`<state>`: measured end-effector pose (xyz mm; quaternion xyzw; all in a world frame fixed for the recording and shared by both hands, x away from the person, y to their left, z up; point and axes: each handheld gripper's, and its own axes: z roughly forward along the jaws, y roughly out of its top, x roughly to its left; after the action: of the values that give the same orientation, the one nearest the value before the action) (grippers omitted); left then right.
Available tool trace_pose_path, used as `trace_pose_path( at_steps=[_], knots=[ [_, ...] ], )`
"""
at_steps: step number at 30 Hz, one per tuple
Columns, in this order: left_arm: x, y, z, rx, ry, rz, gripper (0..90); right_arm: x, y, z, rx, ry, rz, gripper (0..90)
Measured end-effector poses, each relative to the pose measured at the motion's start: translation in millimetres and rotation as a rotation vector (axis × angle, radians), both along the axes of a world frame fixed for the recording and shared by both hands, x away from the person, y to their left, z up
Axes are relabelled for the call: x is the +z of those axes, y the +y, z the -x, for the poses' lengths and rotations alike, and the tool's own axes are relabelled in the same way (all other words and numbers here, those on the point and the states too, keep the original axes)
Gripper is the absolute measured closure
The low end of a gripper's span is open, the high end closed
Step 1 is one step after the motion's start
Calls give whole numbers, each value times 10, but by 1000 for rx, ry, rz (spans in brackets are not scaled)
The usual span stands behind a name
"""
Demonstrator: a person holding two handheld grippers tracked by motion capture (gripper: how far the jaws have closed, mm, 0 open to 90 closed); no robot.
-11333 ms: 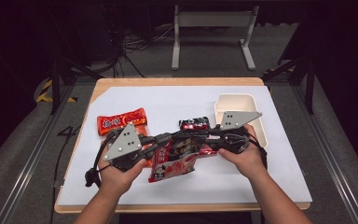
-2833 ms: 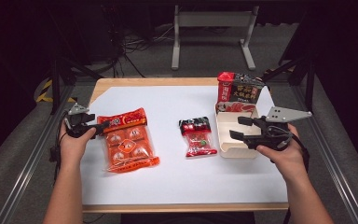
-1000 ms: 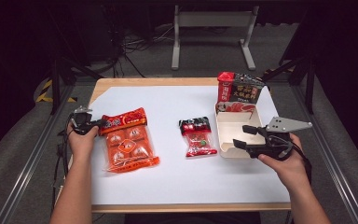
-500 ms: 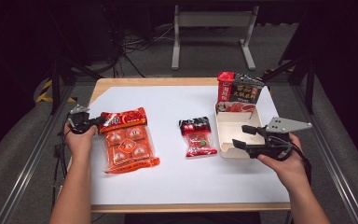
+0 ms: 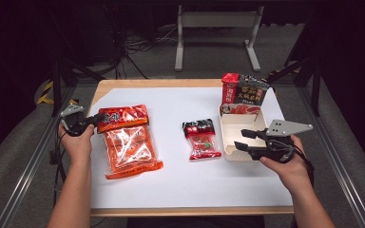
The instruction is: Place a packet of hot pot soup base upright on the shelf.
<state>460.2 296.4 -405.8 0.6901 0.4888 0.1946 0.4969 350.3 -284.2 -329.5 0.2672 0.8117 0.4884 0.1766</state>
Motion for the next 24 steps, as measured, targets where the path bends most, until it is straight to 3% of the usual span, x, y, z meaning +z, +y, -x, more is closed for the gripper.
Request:
trace_pose_path(
  at_steps=[10, 13, 24],
  knots=[
    [315, -50, 251, -41, -121, 66, 900, 17, 56, -38, 45, -11, -40, 566],
    [415, -88, 330, -59, -151, 64, 900, 19, 90, -52, 57, 4, -61, 566],
    [752, -245, 650, -134, -250, 48, 900, 33, 281, -136, 99, 25, -58, 555]
  ],
)
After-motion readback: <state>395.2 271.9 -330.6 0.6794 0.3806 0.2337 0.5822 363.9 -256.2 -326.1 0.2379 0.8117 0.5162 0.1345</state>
